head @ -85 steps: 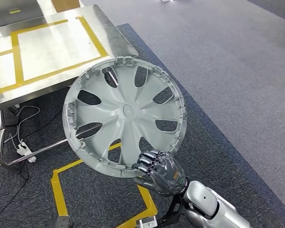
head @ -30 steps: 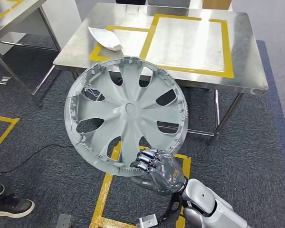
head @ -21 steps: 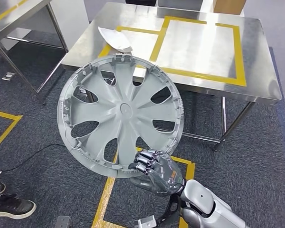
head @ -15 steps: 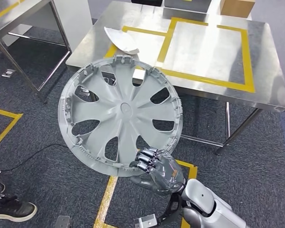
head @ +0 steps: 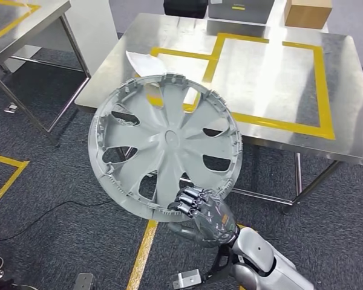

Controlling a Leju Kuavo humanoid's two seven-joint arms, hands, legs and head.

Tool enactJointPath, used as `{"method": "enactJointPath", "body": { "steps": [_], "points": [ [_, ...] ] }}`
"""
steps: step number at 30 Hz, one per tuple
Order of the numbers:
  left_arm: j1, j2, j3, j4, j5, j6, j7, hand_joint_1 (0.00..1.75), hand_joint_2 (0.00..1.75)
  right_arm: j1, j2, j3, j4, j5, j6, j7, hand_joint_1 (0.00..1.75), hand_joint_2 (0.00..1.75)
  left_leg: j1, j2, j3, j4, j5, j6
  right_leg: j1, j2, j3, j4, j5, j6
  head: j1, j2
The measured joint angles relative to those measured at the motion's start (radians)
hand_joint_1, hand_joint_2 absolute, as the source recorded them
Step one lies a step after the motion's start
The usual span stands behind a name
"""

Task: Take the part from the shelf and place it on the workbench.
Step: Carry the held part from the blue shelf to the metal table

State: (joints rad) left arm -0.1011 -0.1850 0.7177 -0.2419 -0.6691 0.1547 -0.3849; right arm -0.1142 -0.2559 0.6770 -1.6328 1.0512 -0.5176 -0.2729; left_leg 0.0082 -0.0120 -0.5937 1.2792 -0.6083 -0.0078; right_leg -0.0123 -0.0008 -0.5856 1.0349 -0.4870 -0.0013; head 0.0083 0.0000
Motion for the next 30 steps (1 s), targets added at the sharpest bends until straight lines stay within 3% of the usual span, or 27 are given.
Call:
{"method": "enactJointPath", "body": {
  "steps": [2, 3, 4, 7, 8, 11, 13, 16, 17, 18, 20, 21, 23, 24, 26, 28, 30],
  "points": [
    [0.005, 0.0, 0.0, 0.0, 0.0, 0.001, 0.0, 0.0, 0.0, 0.005, 0.006, -0.005, 0.0, -0.015, 0.006, 0.001, 1.75, 1.75, 0.001, 0.0, -0.061, 0.027, -0.071, -0.001, 0.0, 0.005, 0.031, -0.003, -0.023, 0.0, 0.0, 0.0],
    [0.007, 0.001, 0.0, 0.0, 0.0, 0.002, 0.0, 0.0, 0.0, 0.008, 0.009, -0.008, 0.0, -0.021, 0.01, 0.001, 1.75, 1.75, 0.001, 0.0, -0.076, 0.007, -0.079, 0.001, 0.0, 0.008, 0.049, -0.003, -0.036, 0.001, 0.0, 0.0],
    [0.008, 0.002, 0.0, 0.0, 0.0, 0.003, 0.0, 0.0, 0.0, 0.011, 0.013, -0.01, 0.0, -0.025, 0.013, 0.001, 1.75, 1.75, 0.001, -0.001, -0.083, -0.034, -0.054, 0.002, -0.001, 0.014, 0.067, -0.004, -0.05, 0.005, 0.0, 0.0],
    [0.018, 0.004, 0.001, 0.001, 0.0, 0.007, 0.005, 0.0, 0.0, 0.017, 0.025, -0.018, 0.002, -0.038, 0.022, 0.001, 1.75, 1.75, -0.002, -0.027, -0.081, -0.177, 0.127, 0.006, -0.001, 0.032, 0.099, -0.002, -0.089, 0.02, 0.0, 0.0],
    [0.022, 0.005, 0.001, 0.001, 0.0, 0.007, 0.007, 0.0, 0.0, 0.019, 0.029, -0.021, 0.003, -0.042, 0.024, 0.002, 1.75, 1.75, -0.004, -0.032, -0.079, -0.195, 0.161, 0.009, -0.001, 0.038, 0.1, -0.002, -0.097, 0.025, 0.0, 0.0],
    [0.02, 0.004, 0.001, 0.002, 0.0, 0.01, 0.008, 0.0, 0.0, 0.024, 0.036, -0.031, 0.003, -0.046, 0.028, 0.002, 1.75, 1.75, -0.005, -0.019, -0.069, -0.207, 0.167, 0.024, -0.003, 0.051, 0.102, -0.011, -0.111, 0.041, -0.001, 0.0],
    [0.012, 0.003, 0.001, 0.002, 0.0, 0.01, 0.008, 0.0, 0.0, 0.025, 0.038, -0.037, 0.003, -0.047, 0.028, 0.002, 1.75, 1.75, -0.002, -0.007, -0.06, -0.218, 0.163, 0.036, -0.002, 0.031, 0.081, 0.032, -0.137, 0.049, 0.001, 0.0],
    [0.009, 0.002, 0.001, 0.002, 0.0, 0.01, 0.008, 0.0, 0.0, 0.027, 0.039, -0.042, 0.003, -0.048, 0.028, 0.003, 1.75, 1.75, -0.004, 0.017, -0.049, -0.222, 0.151, 0.051, -0.001, 0.01, -0.032, 0.211, -0.2, 0.053, 0.001, 0.0],
    [0.01, 0.002, 0.001, 0.002, 0.0, 0.01, 0.008, 0.0, 0.0, 0.028, 0.039, -0.042, 0.003, -0.047, 0.028, 0.003, 1.75, 1.75, -0.006, 0.025, -0.044, -0.222, 0.147, 0.054, -0.001, 0.009, -0.064, 0.248, -0.199, 0.052, 0.001, 0.0],
    [0.01, 0.002, 0.001, 0.002, 0.0, 0.01, 0.008, 0.0, 0.0, 0.029, 0.039, -0.042, 0.003, -0.047, 0.028, 0.003, 1.75, 1.75, -0.008, 0.033, -0.039, -0.222, 0.142, 0.055, 0.0, 0.007, -0.08, 0.251, -0.177, 0.051, 0.001, 0.0],
    [0.009, 0.001, 0.001, 0.002, 0.0, 0.01, 0.008, 0.0, 0.0, 0.029, 0.039, -0.043, 0.003, -0.047, 0.028, 0.003, 1.75, 1.75, -0.012, 0.048, -0.024, -0.222, 0.132, 0.055, 0.004, -0.012, -0.055, 0.152, -0.091, 0.042, 0.001, 0.0],
    [0.008, 0.0, 0.001, 0.002, 0.0, 0.01, 0.008, 0.0, 0.0, 0.028, 0.039, -0.044, 0.003, -0.047, 0.028, 0.003, 1.75, 1.75, -0.016, 0.055, -0.017, -0.221, 0.127, 0.053, 0.01, -0.037, -0.032, 0.09, -0.057, 0.035, 0.001, 0.0],
    [0.009, -0.001, 0.001, 0.002, 0.0, 0.01, 0.008, 0.0, 0.0, 0.027, 0.041, -0.045, 0.003, -0.048, 0.028, 0.003, 1.75, 1.75, -0.021, 0.071, -0.01, -0.221, 0.12, 0.046, 0.02, -0.07, 0.0, 0.013, -0.027, 0.024, 0.0, 0.0],
    [0.009, -0.002, 0.001, 0.002, 0.0, 0.01, 0.008, 0.0, 0.0, 0.027, 0.042, -0.046, 0.003, -0.048, 0.028, 0.003, 1.75, 1.75, -0.023, 0.081, -0.008, -0.222, 0.119, 0.042, 0.023, -0.071, 0.002, 0.006, -0.028, 0.02, 0.0, 0.0],
    [0.009, -0.002, 0.001, 0.002, 0.0, 0.01, 0.008, 0.0, 0.0, 0.028, 0.044, -0.048, 0.003, -0.047, 0.028, 0.003, 1.75, 1.75, -0.023, 0.096, -0.006, -0.224, 0.116, 0.033, 0.019, -0.047, 0.005, -0.002, -0.019, 0.015, 0.0, 0.0],
    [0.007, -0.002, 0.001, 0.002, 0.0, 0.01, 0.007, 0.0, 0.0, 0.028, 0.046, -0.049, 0.003, -0.048, 0.028, 0.003, 1.75, 1.75, -0.019, 0.069, -0.017, -0.19, 0.09, 0.02, 0.009, -0.024, 0.009, -0.012, -0.009, 0.009, -0.001, 0.0],
    [0.009, -0.001, 0.001, 0.002, 0.0, 0.01, 0.007, 0.0, 0.0, 0.029, 0.051, -0.049, 0.003, -0.049, 0.028, 0.003, 1.75, 1.75, -0.012, 0.031, -0.063, -0.082, 0.031, 0.006, 0.003, -0.001, 0.012, -0.016, -0.005, 0.005, -0.003, 0.0]
  ]
}}
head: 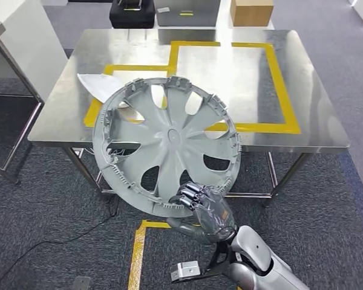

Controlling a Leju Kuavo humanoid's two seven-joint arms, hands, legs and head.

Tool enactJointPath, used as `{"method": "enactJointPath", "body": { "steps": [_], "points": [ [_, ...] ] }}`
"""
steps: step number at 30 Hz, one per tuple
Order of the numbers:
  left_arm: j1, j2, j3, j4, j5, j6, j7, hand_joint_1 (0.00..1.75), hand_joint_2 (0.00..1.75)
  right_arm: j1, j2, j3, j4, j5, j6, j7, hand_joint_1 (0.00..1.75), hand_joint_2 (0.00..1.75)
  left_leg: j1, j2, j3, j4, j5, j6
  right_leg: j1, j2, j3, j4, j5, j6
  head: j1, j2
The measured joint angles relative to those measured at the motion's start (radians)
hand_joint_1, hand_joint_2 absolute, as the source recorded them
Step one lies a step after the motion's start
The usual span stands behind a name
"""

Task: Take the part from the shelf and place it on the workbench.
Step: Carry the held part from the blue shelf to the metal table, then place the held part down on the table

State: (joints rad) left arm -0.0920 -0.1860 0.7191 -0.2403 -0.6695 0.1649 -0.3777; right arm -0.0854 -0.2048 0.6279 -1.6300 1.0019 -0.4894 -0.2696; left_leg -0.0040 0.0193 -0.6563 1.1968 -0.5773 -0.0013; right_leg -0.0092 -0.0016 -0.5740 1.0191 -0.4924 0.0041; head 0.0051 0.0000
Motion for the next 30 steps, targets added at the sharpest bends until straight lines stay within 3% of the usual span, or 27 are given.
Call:
{"method": "enactJointPath", "body": {
  "steps": [2, 3, 5, 7, 9, 11, 13, 15, 17, 18, 19, 21, 23, 26, 30],
  "points": [
    [0.003, 0.001, 0.0, 0.0, 0.0, 0.0, 0.0, 0.0, 0.0, 0.003, 0.004, -0.002, 0.0, -0.004, 0.0, 0.0, 1.75, 1.75, 0.007, -0.007, -0.05, 0.108, -0.038, -0.008, -0.002, 0.025, 0.001, 0.0, 0.0, 0.0, 0.0, 0.0],
    [0.004, 0.002, 0.0, 0.0, 0.0, 0.0, 0.0, 0.0, 0.0, 0.005, 0.005, -0.003, 0.0, -0.006, 0.0, 0.0, 1.75, 1.75, 0.01, -0.007, -0.057, 0.12, -0.029, -0.01, -0.003, 0.039, 0.002, 0.0, 0.0, 0.0, 0.0, 0.0],
    [0.004, 0.003, 0.0, 0.0, 0.0, 0.0, 0.0, 0.0, 0.0, 0.008, 0.007, -0.006, 0.0, -0.01, 0.001, 0.0, 1.75, 1.75, 0.017, -0.02, -0.02, 0.031, 0.04, -0.013, -0.006, 0.068, 0.006, 0.001, -0.002, 0.004, 0.0, 0.0],
    [0.005, 0.005, 0.001, 0.0, 0.0, 0.0, 0.0, 0.0, 0.0, 0.008, 0.012, -0.009, 0.0, -0.013, 0.001, 0.0, 1.75, 1.75, 0.026, -0.074, 0.037, -0.094, 0.093, -0.013, -0.009, 0.093, 0.007, 0.003, -0.004, 0.014, 0.0, 0.0],
    [0.005, 0.005, 0.001, 0.0, -0.001, 0.0, -0.001, 0.0, 0.0, 0.009, 0.016, -0.014, 0.0, -0.015, 0.001, 0.0, 1.75, 1.75, 0.028, -0.111, 0.059, -0.145, 0.094, -0.008, -0.014, 0.114, -0.002, 0.003, -0.002, 0.03, 0.0, 0.0],
    [0.003, 0.005, 0.002, 0.0, -0.001, 0.0, -0.002, 0.0, 0.0, 0.013, 0.019, -0.02, 0.0, -0.01, -0.001, -0.001, 1.75, 1.75, 0.025, -0.098, 0.061, -0.156, 0.094, 0.005, -0.02, 0.126, -0.011, -0.001, 0.001, 0.046, -0.001, 0.0],
    [0.001, 0.005, 0.002, 0.0, -0.002, 0.0, -0.004, 0.0, 0.0, 0.016, 0.02, -0.023, 0.0, -0.002, -0.002, -0.003, 1.75, 1.75, 0.025, -0.082, 0.067, -0.166, 0.099, 0.02, -0.019, 0.085, -0.029, 0.024, -0.017, 0.055, 0.004, 0.0],
    [0.001, 0.005, 0.002, 0.0, -0.003, -0.002, -0.006, 0.0, 0.0, 0.016, 0.02, -0.024, 0.0, 0.003, -0.003, -0.005, 1.75, 1.75, 0.023, -0.066, 0.07, -0.17, 0.1, 0.031, -0.015, 0.026, -0.083, 0.131, -0.069, 0.058, 0.01, 0.0],
    [0.004, 0.005, 0.002, 0.0, -0.004, -0.004, -0.007, 0.0, 0.0, 0.016, 0.02, -0.025, 0.0, 0.006, -0.004, -0.006, 1.75, 1.75, 0.019, -0.049, 0.07, -0.17, 0.098, 0.034, -0.015, 0.008, -0.149, 0.259, -0.113, 0.059, 0.012, 0.0],
    [0.005, 0.006, 0.002, 0.0, -0.004, -0.005, -0.007, 0.0, 0.0, 0.016, 0.02, -0.025, 0.0, 0.006, -0.004, -0.006, 1.75, 1.75, 0.017, -0.042, 0.07, -0.17, 0.097, 0.035, -0.015, 0.007, -0.163, 0.284, -0.111, 0.059, 0.012, 0.0],
    [0.005, 0.006, 0.002, 0.0, -0.004, -0.006, -0.008, 0.0, 0.0, 0.017, 0.02, -0.025, 0.0, 0.007, -0.004, -0.006, 1.75, 1.75, 0.016, -0.038, 0.072, -0.169, 0.096, 0.035, -0.015, 0.007, -0.156, 0.268, -0.09, 0.057, 0.012, 0.0],
    [0.003, 0.005, 0.002, 0.0, -0.004, -0.006, -0.01, 0.0, 0.0, 0.016, 0.02, -0.025, 0.0, 0.007, -0.004, -0.007, 1.75, 1.75, 0.015, -0.034, 0.075, -0.169, 0.094, 0.033, -0.012, 0.003, -0.092, 0.138, -0.023, 0.049, 0.012, 0.0],
    [0.001, 0.004, 0.002, 0.0, -0.004, -0.006, -0.011, 0.0, 0.0, 0.015, 0.02, -0.026, 0.0, 0.008, -0.004, -0.006, 1.75, 1.75, 0.011, -0.034, 0.074, -0.167, 0.091, 0.026, -0.007, -0.002, -0.029, 0.022, 0.01, 0.041, 0.011, 0.0],
    [0.003, 0.004, 0.002, 0.0, -0.006, -0.006, -0.013, 0.0, 0.0, 0.016, 0.02, -0.026, 0.0, 0.008, -0.005, -0.007, 1.75, 1.75, 0.011, -0.031, 0.072, -0.168, 0.093, 0.012, -0.001, -0.001, -0.016, -0.001, 0.008, 0.034, 0.011, 0.0],
    [0.003, 0.004, 0.002, 0.0, -0.007, -0.006, -0.013, 0.0, 0.0, 0.016, 0.02, -0.026, 0.0, 0.008, -0.005, -0.007, 1.75, 1.75, 0.012, -0.03, 0.073, -0.17, 0.092, 0.007, 0.0, 0.001, -0.017, -0.001, 0.009, 0.031, 0.011, 0.0]
  ]
}}
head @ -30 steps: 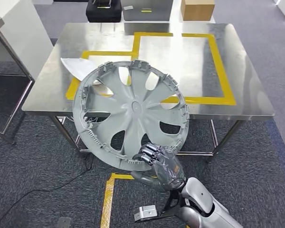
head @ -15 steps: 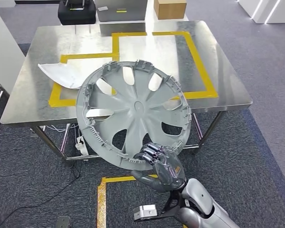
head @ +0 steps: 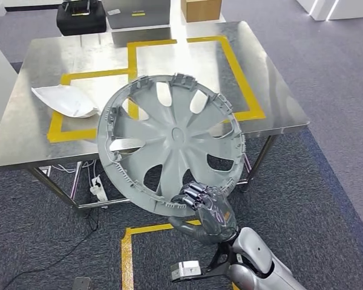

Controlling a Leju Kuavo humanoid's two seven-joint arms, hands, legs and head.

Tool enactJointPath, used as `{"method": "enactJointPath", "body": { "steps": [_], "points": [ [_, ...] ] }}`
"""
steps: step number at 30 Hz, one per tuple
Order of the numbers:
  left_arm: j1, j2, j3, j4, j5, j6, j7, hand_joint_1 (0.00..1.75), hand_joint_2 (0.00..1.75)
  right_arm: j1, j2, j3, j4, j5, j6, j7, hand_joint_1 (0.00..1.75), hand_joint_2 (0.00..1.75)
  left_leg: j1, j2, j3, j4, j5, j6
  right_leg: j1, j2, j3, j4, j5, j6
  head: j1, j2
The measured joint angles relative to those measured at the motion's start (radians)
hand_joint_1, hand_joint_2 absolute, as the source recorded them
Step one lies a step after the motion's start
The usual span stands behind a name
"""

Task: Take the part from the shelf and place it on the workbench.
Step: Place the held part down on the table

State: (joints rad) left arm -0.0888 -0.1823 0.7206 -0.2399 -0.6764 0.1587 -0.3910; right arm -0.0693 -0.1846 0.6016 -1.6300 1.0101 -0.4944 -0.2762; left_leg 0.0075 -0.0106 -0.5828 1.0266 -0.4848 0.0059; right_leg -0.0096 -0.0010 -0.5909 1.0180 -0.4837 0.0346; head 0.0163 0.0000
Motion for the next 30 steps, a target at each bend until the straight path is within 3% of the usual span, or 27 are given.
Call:
{"method": "enactJointPath", "body": {
  "steps": [2, 3, 5, 6, 7, 9, 10, 11, 15, 17, 19, 20, 21, 22, 24, 25, 27, 30],
  "points": [
    [-0.001, 0.0, 0.0, 0.0, 0.0, 0.0, 0.0, 0.0, 0.0, 0.0, 0.0, 0.0, 0.0, 0.0, 0.0, 0.0, 1.75, 1.75, 0.0, 0.0, 0.001, 0.001, -0.001, -0.002, -0.002, 0.0, 0.002, -0.003, 0.001, -0.002, 0.0, 0.0],
    [-0.001, 0.001, 0.0, 0.0, 0.0, -0.001, 0.0, 0.0, 0.0, 0.0, 0.0, 0.0, 0.0, 0.001, 0.0, 0.0, 1.75, 1.75, 0.001, 0.0, -0.018, 0.044, -0.026, -0.007, -0.004, 0.0, 0.006, -0.006, 0.002, -0.008, -0.002, 0.0],
    [0.0, 0.001, 0.0, 0.0, 0.0, -0.002, 0.0, 0.0, 0.0, 0.001, 0.001, 0.0, 0.0, 0.001, 0.0, 0.001, 1.75, 1.75, 0.004, 0.001, -0.093, 0.195, -0.083, -0.018, -0.008, 0.001, 0.017, -0.011, -0.001, -0.018, -0.003, 0.0],
    [0.001, 0.001, 0.001, 0.0, 0.0, -0.003, 0.0, 0.0, 0.0, 0.002, 0.002, 0.0, 0.0, 0.0, 0.0, 0.001, 1.75, 1.75, 0.005, 0.001, -0.121, 0.25, -0.095, -0.022, -0.009, 0.002, 0.023, -0.012, -0.004, -0.022, -0.004, 0.0],
    [0.002, 0.002, 0.001, 0.0, -0.001, -0.003, 0.0, 0.0, 0.0, 0.002, 0.002, 0.0, 0.0, 0.0, 0.0, 0.001, 1.75, 1.75, 0.005, 0.001, -0.12, 0.238, -0.07, -0.022, -0.009, 0.004, 0.028, -0.012, -0.008, -0.021, -0.004, 0.0],
    [0.001, 0.003, 0.001, 0.0, -0.002, -0.003, 0.0, 0.0, 0.0, 0.003, 0.002, 0.0, 0.0, 0.0, 0.0, 0.001, 1.75, 1.75, 0.004, 0.001, -0.06, 0.102, 0.002, -0.016, -0.007, 0.007, 0.038, -0.011, -0.016, -0.015, -0.004, 0.0],
    [0.001, 0.003, 0.001, 0.0, -0.003, -0.003, 0.0, 0.0, 0.0, 0.002, 0.002, 0.0, 0.0, 0.0, -0.001, 0.001, 1.75, 1.75, 0.003, 0.001, -0.036, 0.049, 0.019, -0.012, -0.006, 0.008, 0.039, -0.01, -0.019, -0.011, -0.004, 0.0],
    [0.0, 0.004, 0.001, 0.0, -0.004, -0.003, 0.001, 0.0, 0.0, 0.002, 0.002, 0.0, 0.0, 0.0, -0.002, 0.001, 1.75, 1.75, 0.001, 0.001, -0.024, 0.019, 0.021, -0.008, -0.004, 0.008, 0.037, -0.009, -0.02, -0.006, -0.004, 0.0],
    [0.0, 0.004, 0.001, 0.0, -0.006, -0.003, 0.002, 0.0, 0.0, 0.004, 0.003, 0.0, 0.0, 0.001, -0.006, 0.001, 1.75, 1.75, 0.002, 0.002, -0.014, 0.002, 0.011, 0.013, -0.005, 0.008, 0.029, 0.0, -0.033, 0.015, -0.002, 0.0],
    [-0.002, 0.004, 0.002, 0.0, -0.007, -0.004, 0.002, 0.0, 0.0, 0.006, 0.003, 0.0, -0.001, 0.001, -0.006, 0.001, 1.75, 1.75, 0.005, 0.003, -0.007, -0.004, 0.011, 0.025, -0.006, 0.006, -0.014, 0.082, -0.074, 0.023, 0.002, 0.0],
    [-0.003, 0.004, 0.002, 0.0, -0.008, -0.005, 0.002, 0.0, 0.0, 0.009, 0.003, 0.0, -0.001, 0.002, -0.006, 0.001, 1.75, 1.75, 0.003, 0.003, -0.004, -0.004, 0.007, 0.032, -0.006, 0.005, -0.092, 0.221, -0.123, 0.027, 0.004, 0.0],
    [-0.002, 0.004, 0.002, 0.0, -0.008, -0.005, 0.002, 0.0, 0.0, 0.011, 0.003, 0.0, -0.001, 0.002, -0.006, 0.0, 1.75, 1.75, 0.003, 0.003, -0.002, -0.004, 0.004, 0.033, -0.006, 0.005, -0.124, 0.269, -0.129, 0.028, 0.004, 0.0],
    [-0.002, 0.004, 0.002, 0.0, -0.008, -0.005, 0.002, 0.0, 0.0, 0.013, 0.003, 0.0, -0.001, 0.002, -0.006, 0.0, 1.75, 1.75, 0.002, 0.003, 0.002, -0.003, 0.001, 0.033, -0.006, 0.005, -0.14, 0.281, -0.115, 0.028, 0.004, 0.0],
    [-0.001, 0.004, 0.002, 0.0, -0.008, -0.005, 0.002, 0.0, 0.0, 0.014, 0.003, 0.0, -0.001, 0.002, -0.006, 0.0, 1.75, 1.75, 0.002, 0.002, 0.008, -0.003, -0.004, 0.032, -0.006, 0.005, -0.134, 0.251, -0.081, 0.026, 0.004, 0.0],
    [-0.001, 0.003, 0.002, 0.0, -0.009, -0.005, 0.002, 0.0, 0.0, 0.015, 0.003, 0.0, 0.0, 0.001, -0.006, 0.001, 1.75, 1.75, 0.001, 0.001, 0.022, -0.004, -0.014, 0.027, -0.005, 0.001, -0.079, 0.119, -0.003, 0.021, 0.004, 0.0],
    [-0.002, 0.003, 0.002, 0.0, -0.009, -0.005, 0.002, 0.0, 0.0, 0.014, 0.003, 0.0, 0.0, 0.001, -0.006, 0.001, 1.75, 1.75, -0.001, 0.0, 0.026, -0.002, -0.019, 0.023, -0.004, -0.001, -0.049, 0.059, 0.017, 0.017, 0.003, 0.0],
    [-0.002, 0.003, 0.002, 0.0, -0.009, -0.005, 0.002, 0.0, 0.0, 0.015, 0.003, 0.0, -0.001, 0.001, -0.007, 0.001, 1.75, 1.75, -0.004, 0.001, 0.028, -0.001, -0.024, 0.013, 0.0, 0.0, -0.022, 0.012, 0.017, 0.008, 0.001, 0.0],
    [-0.003, 0.003, 0.002, 0.0, -0.009, -0.005, 0.002, 0.0, 0.0, 0.016, 0.003, -0.002, -0.002, 0.002, -0.007, 0.001, 1.75, 1.75, -0.003, 0.004, 0.028, 0.004, -0.035, -0.003, -0.002, 0.003, -0.015, 0.005, 0.012, -0.01, -0.002, 0.0]
  ]
}}
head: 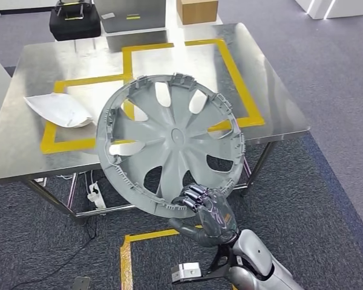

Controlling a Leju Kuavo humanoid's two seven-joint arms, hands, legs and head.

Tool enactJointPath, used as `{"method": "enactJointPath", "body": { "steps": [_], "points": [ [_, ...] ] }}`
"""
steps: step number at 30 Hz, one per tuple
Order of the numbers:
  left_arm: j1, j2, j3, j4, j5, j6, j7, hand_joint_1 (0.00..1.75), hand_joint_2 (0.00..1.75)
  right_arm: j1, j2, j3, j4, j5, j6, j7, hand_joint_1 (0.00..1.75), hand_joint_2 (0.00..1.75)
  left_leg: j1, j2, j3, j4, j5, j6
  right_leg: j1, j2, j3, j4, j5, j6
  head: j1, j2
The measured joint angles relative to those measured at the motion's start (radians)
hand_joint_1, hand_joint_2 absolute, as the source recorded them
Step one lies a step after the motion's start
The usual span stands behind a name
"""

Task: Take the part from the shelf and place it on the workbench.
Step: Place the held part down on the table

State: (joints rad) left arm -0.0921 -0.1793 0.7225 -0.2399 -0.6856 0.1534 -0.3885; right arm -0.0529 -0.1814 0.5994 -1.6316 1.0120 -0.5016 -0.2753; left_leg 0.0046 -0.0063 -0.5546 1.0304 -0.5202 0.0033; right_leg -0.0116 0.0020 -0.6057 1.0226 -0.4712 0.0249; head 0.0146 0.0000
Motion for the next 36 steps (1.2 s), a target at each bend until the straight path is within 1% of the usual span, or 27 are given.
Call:
{"method": "enactJointPath", "body": {
  "steps": [1, 2, 4, 5, 6, 7, 9, 10, 11, 14, 16, 17, 19, 20, 21, 22, 23, 24, 25, 26, 27, 30, 31, 33, 34, 35, 36],
  "points": [
    [-0.001, 0.0, 0.0, 0.0, 0.0, 0.0, 0.0, 0.0, 0.0, 0.0, 0.0, -0.001, 0.0, 0.0, 0.0, 0.0, 1.75, 1.75, 0.001, 0.0, -0.009, 0.024, -0.015, -0.006, -0.002, -0.001, 0.004, -0.002, -0.002, -0.006, -0.001, 0.0],
    [-0.001, 0.0, 0.0, 0.0, 0.0, 0.0, 0.0, 0.0, 0.0, 0.0, 0.001, -0.002, -0.001, 0.0, 0.0, 0.0, 1.75, 1.75, 0.002, 0.001, -0.031, 0.071, -0.039, -0.011, -0.004, -0.002, 0.009, -0.004, -0.004, -0.012, -0.001, 0.0],
    [0.0, 0.001, 0.0, 0.0, 0.0, 0.0, 0.0, 0.0, 0.0, 0.001, 0.002, -0.003, -0.001, -0.001, 0.0, 0.001, 1.75, 1.75, 0.003, 0.001, -0.101, 0.208, -0.094, -0.017, -0.002, -0.003, 0.014, -0.004, -0.01, -0.02, -0.001, 0.0],
    [0.002, 0.001, 0.0, 0.0, -0.001, 0.0, 0.0, 0.0, 0.0, 0.002, 0.002, -0.003, -0.001, -0.001, 0.0, 0.001, 1.75, 1.75, 0.004, 0.001, -0.134, 0.263, -0.107, -0.018, -0.002, -0.002, 0.017, -0.004, -0.013, -0.021, -0.001, 0.0],
    [0.003, 0.001, 0.0, 0.0, -0.001, 0.0, 0.0, 0.0, 0.0, 0.002, 0.002, -0.004, -0.001, -0.001, 0.0, 0.001, 1.75, 1.75, 0.004, 0.001, -0.153, 0.287, -0.101, -0.017, -0.001, 0.0, 0.021, -0.004, -0.016, -0.022, -0.001, 0.0],
    [0.004, 0.001, 0.0, 0.0, -0.001, 0.0, 0.0, 0.0, 0.0, 0.003, 0.002, -0.004, -0.001, 0.0, 0.0, 0.001, 1.75, 1.75, 0.003, 0.001, -0.153, 0.272, -0.074, -0.015, 0.0, 0.002, 0.027, -0.003, -0.02, -0.021, -0.002, 0.0],
    [0.004, 0.002, 0.0, 0.0, -0.001, 0.0, 0.0, 0.0, 0.0, 0.003, 0.002, -0.004, -0.001, 0.0, 0.0, 0.001, 1.75, 1.75, 0.001, 0.001, -0.109, 0.151, 0.012, -0.005, 0.001, 0.004, 0.042, -0.003, -0.03, -0.018, -0.001, 0.0],
    [0.003, 0.002, 0.0, 0.0, -0.001, 0.0, 0.0, 0.0, 0.0, 0.002, 0.002, -0.004, -0.001, 0.0, 0.0, 0.001, 1.75, 1.75, -0.001, 0.001, -0.082, 0.088, 0.042, 0.0, 0.003, 0.005, 0.048, -0.002, -0.036, -0.015, -0.001, 0.0],
    [0.002, 0.003, 0.0, 0.0, -0.001, 0.0, 0.0, 0.0, 0.0, 0.002, 0.002, -0.004, -0.001, 0.0, -0.001, 0.001, 1.75, 1.75, -0.003, 0.001, -0.062, 0.041, 0.054, 0.005, 0.004, 0.006, 0.05, -0.002, -0.04, -0.01, -0.001, 0.0],
    [0.002, 0.003, 0.0, 0.0, -0.002, 0.001, 0.0, 0.0, 0.0, 0.003, 0.003, -0.004, -0.001, -0.001, -0.003, -0.001, 1.75, 1.75, -0.006, 0.001, -0.043, 0.0, 0.039, 0.019, 0.005, 0.006, 0.052, 0.003, -0.036, 0.008, -0.001, 0.0],
    [0.003, 0.004, 0.001, 0.0, -0.003, 0.001, 0.0, 0.0, 0.0, 0.003, 0.003, -0.004, -0.001, -0.003, -0.003, -0.001, 1.75, 1.75, -0.001, 0.0, -0.025, -0.011, 0.038, 0.03, 0.004, 0.005, 0.043, 0.033, -0.047, 0.02, 0.002, 0.0],
    [0.002, 0.003, 0.001, 0.0, -0.003, 0.001, 0.0, 0.0, 0.0, 0.002, 0.003, -0.004, -0.001, -0.004, -0.003, -0.002, 1.75, 1.75, 0.002, 0.0, -0.016, -0.015, 0.036, 0.034, 0.003, 0.004, 0.024, 0.069, -0.067, 0.024, 0.005, 0.0],
    [0.0, 0.002, 0.001, 0.0, -0.003, 0.0, -0.002, 0.0, 0.0, 0.002, 0.003, -0.004, -0.001, -0.005, -0.003, -0.004, 1.75, 1.75, 0.003, 0.0, -0.01, -0.016, 0.03, 0.039, 0.0, 0.004, -0.045, 0.185, -0.117, 0.03, 0.009, 0.0],
    [0.001, 0.002, 0.001, 0.0, -0.003, 0.0, -0.002, 0.0, 0.0, 0.002, 0.003, -0.004, -0.001, -0.006, -0.002, -0.005, 1.75, 1.75, 0.003, 0.0, -0.007, -0.016, 0.026, 0.039, -0.001, 0.004, -0.082, 0.239, -0.134, 0.033, 0.01, 0.0],
    [0.002, 0.001, 0.002, 0.0, -0.003, -0.001, -0.003, 0.0, 0.0, 0.003, 0.003, -0.004, -0.001, -0.007, -0.002, -0.007, 1.75, 1.75, 0.003, 0.0, -0.003, -0.015, 0.02, 0.038, -0.002, 0.003, -0.108, 0.266, -0.132, 0.035, 0.01, 0.0],
    [0.002, 0.001, 0.002, 0.0, -0.003, -0.002, -0.003, 0.0, 0.0, 0.003, 0.003, -0.004, -0.001, -0.009, -0.001, -0.009, 1.75, 1.75, 0.004, 0.0, 0.005, -0.015, 0.014, 0.036, -0.003, 0.002, -0.117, 0.258, -0.111, 0.037, 0.01, 0.0],
    [0.003, 0.001, 0.002, 0.0, -0.003, -0.002, -0.004, 0.0, 0.0, 0.003, 0.003, -0.004, -0.001, -0.013, 0.0, -0.01, 1.75, 1.75, 0.005, -0.001, 0.016, -0.015, 0.006, 0.033, -0.005, 0.001, -0.106, 0.212, -0.069, 0.039, 0.01, 0.0],
    [0.002, 0.0, 0.002, 0.0, -0.003, -0.003, -0.004, 0.0, 0.0, 0.003, 0.003, -0.004, -0.001, -0.019, 0.001, -0.012, 1.75, 1.75, 0.007, -0.002, 0.029, -0.015, -0.003, 0.029, -0.007, -0.001, -0.083, 0.149, -0.024, 0.041, 0.01, 0.0],
    [0.001, 0.0, 0.003, 0.0, -0.004, -0.004, -0.005, 0.0, 0.0, 0.002, 0.003, -0.005, 0.0, -0.029, 0.003, -0.015, 1.75, 1.75, 0.008, -0.002, 0.04, -0.016, -0.011, 0.024, -0.006, -0.002, -0.061, 0.093, 0.005, 0.041, 0.01, 0.0],
    [0.0, 0.001, 0.003, 0.0, -0.005, -0.004, -0.005, 0.0, 0.0, -0.001, 0.003, -0.005, 0.001, -0.04, 0.006, -0.02, 1.75, 1.75, 0.008, -0.002, 0.045, -0.016, -0.018, 0.018, -0.004, -0.004, -0.04, 0.046, 0.016, 0.037, 0.012, 0.0],
    [-0.002, 0.001, 0.003, 0.0, -0.006, -0.005, -0.005, 0.0, 0.0, -0.005, 0.003, -0.006, 0.003, -0.051, 0.01, -0.025, 1.75, 1.75, 0.007, -0.002, 0.047, -0.017, -0.023, 0.012, -0.002, -0.004, -0.03, 0.022, 0.014, 0.03, 0.012, 0.0],
    [-0.009, 0.001, 0.002, 0.0, -0.015, -0.008, -0.002, 0.0, 0.0, -0.021, 0.003, -0.015, 0.01, -0.073, 0.022, -0.038, 1.75, 1.75, 0.004, 0.001, 0.043, -0.012, -0.025, -0.002, -0.001, -0.003, -0.019, 0.007, 0.002, 0.004, 0.009, 0.0],
    [-0.013, 0.001, 0.001, 0.0, -0.019, -0.009, -0.002, 0.0, 0.0, -0.029, 0.002, -0.02, 0.013, -0.077, 0.026, -0.041, 1.75, 1.75, 0.004, 0.002, 0.03, 0.012, -0.018, -0.006, -0.002, -0.003, -0.012, 0.004, -0.001, 0.0, 0.008, 0.0],
    [-0.02, 0.001, -0.002, 0.0, -0.029, -0.012, 0.002, 0.0, 0.0, -0.056, 0.002, -0.028, 0.028, -0.08, 0.038, -0.045, 1.75, 1.75, 0.005, 0.003, -0.036, 0.122, -0.016, -0.016, -0.006, -0.004, 0.006, -0.001, -0.005, -0.009, 0.008, 0.0],
    [-0.022, 0.001, -0.005, 0.0, -0.036, -0.015, 0.007, 0.0, 0.0, -0.076, 0.002, -0.032, 0.04, -0.08, 0.048, -0.047, 1.75, 1.75, 0.005, 0.003, -0.081, 0.191, -0.033, -0.02, -0.005, -0.004, 0.013, -0.002, -0.01, -0.013, 0.007, 0.0],
    [-0.024, 0.001, -0.008, 0.0, -0.043, -0.018, 0.011, 0.0, 0.0, -0.1, 0.002, -0.035, 0.055, -0.08, 0.06, -0.05, 1.75, 1.75, 0.005, 0.003, -0.123, 0.246, -0.065, -0.021, -0.005, -0.002, 0.021, -0.003, -0.015, -0.016, 0.007, 0.0],
    [-0.025, 0.001, -0.012, 0.0, -0.051, -0.022, 0.015, 0.0, 0.0, -0.128, 0.003, -0.037, 0.072, -0.082, 0.074, -0.052, 1.75, 1.75, 0.005, 0.003, -0.155, 0.277, -0.096, -0.019, -0.004, 0.001, 0.028, -0.003, -0.021, -0.019, 0.007, 0.0]
  ]
}}
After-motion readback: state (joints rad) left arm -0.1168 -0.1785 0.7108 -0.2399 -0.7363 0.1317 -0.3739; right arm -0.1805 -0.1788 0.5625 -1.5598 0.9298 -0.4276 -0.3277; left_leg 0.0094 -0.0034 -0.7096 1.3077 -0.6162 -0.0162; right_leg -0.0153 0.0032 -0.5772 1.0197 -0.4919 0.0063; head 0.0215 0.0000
